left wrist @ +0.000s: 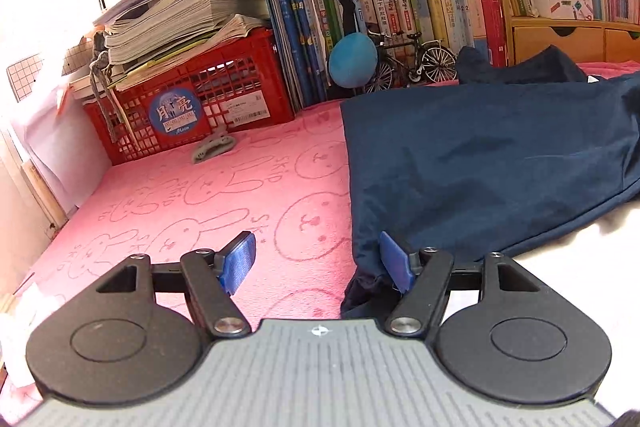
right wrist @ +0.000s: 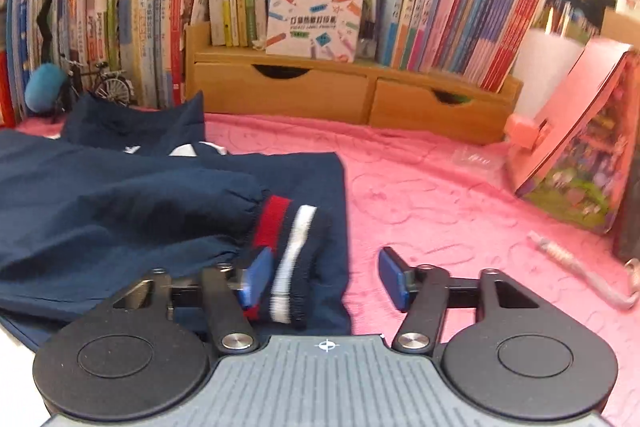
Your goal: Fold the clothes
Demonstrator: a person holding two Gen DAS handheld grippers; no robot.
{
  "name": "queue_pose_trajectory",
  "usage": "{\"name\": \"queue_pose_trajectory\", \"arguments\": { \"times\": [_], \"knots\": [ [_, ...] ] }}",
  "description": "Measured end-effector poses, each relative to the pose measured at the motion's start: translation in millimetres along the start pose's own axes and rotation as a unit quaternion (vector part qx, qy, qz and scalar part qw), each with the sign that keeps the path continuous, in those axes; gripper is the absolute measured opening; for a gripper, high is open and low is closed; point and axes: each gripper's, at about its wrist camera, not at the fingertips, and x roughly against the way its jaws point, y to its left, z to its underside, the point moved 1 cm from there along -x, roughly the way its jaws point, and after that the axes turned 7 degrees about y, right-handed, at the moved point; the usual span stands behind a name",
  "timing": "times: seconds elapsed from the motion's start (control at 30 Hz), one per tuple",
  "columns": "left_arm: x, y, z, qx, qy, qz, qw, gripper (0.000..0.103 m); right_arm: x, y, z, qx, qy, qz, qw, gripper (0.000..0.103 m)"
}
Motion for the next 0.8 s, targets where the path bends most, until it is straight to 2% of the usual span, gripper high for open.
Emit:
{"name": "queue_pose_trajectory", "arguments": {
  "times": [0.1,0.13,0.27,0.4,0.67,0.7,0.8],
  "knots": [
    [18,4,-13,0.013,-0.035,0.01,0.9992,0.068,21,7,-3,0.049,-0.058,0.065,0.995,0.078],
    [21,0,-19,0.012,-0.045,0.02,0.9987,0.07,28,12,-6,0.054,-0.071,0.048,0.995,0.078],
    [10,-33,-41,-0.006,-0.047,0.043,0.9979,0.071,22,36,-5,0.065,-0.054,-0.011,0.996,0.081],
    [-19,-57,-36,-0.025,-0.003,0.038,0.9989,0.071,14,61,-2,0.075,-0.036,-0.069,0.994,0.081],
    [-31,-55,-30,-0.022,0.024,0.049,0.9983,0.073,-1,110,2,0.096,0.002,-0.183,0.978,0.083],
    [-31,-55,-30,-0.022,0.024,0.051,0.9982,0.073,-6,100,4,0.091,0.004,-0.183,0.979,0.083],
    [-32,-55,-31,-0.025,0.027,0.061,0.9975,0.077,-17,69,12,0.079,0.002,-0.178,0.981,0.07]
  ]
}}
